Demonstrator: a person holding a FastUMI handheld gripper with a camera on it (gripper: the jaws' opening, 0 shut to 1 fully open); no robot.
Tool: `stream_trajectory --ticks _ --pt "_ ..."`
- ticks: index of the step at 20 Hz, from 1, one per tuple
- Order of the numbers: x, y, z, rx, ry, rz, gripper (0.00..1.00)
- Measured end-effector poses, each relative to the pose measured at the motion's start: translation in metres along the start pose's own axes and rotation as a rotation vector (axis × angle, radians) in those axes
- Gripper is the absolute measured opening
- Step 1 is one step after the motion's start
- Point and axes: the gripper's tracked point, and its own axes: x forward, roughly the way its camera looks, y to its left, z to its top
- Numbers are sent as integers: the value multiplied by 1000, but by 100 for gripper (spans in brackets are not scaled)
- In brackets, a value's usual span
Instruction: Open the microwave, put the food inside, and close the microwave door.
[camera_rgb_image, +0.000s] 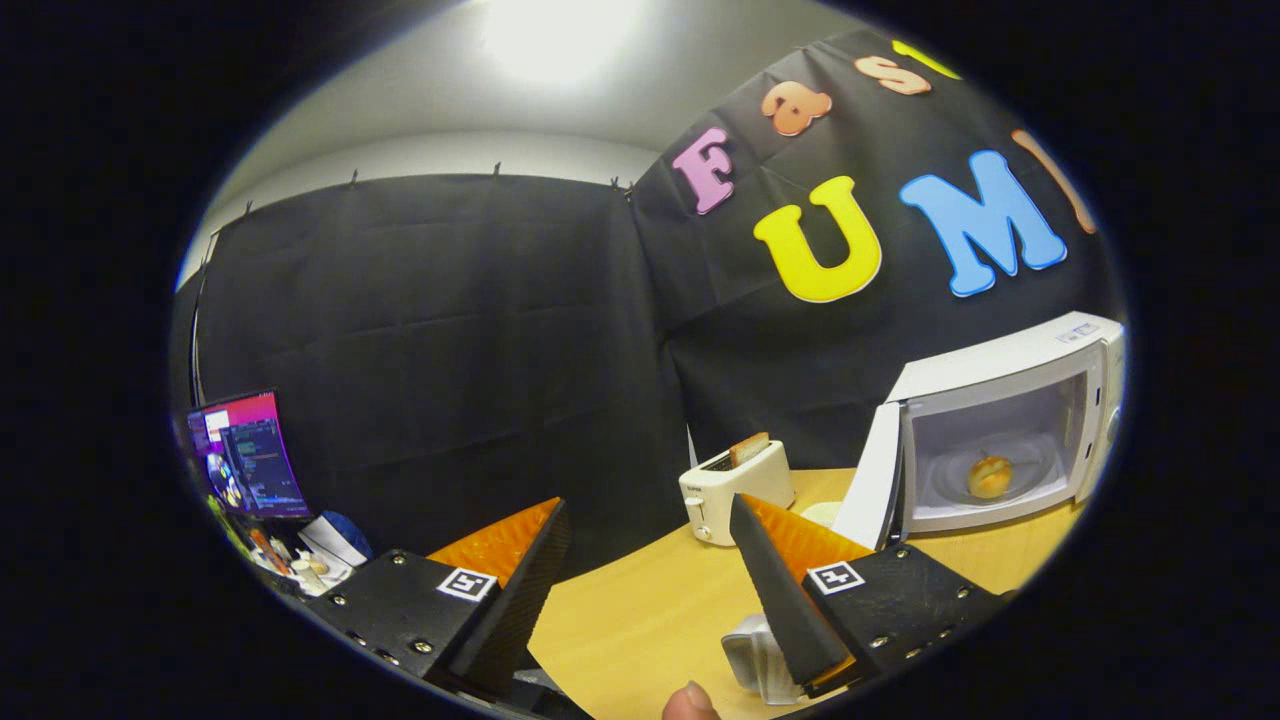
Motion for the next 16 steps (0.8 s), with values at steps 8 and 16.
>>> stream_trajectory --ticks 8,16 --pt "-7 29 -25 -201 -6 25 97" --pt "-7 37 -66 -219 79 51 89"
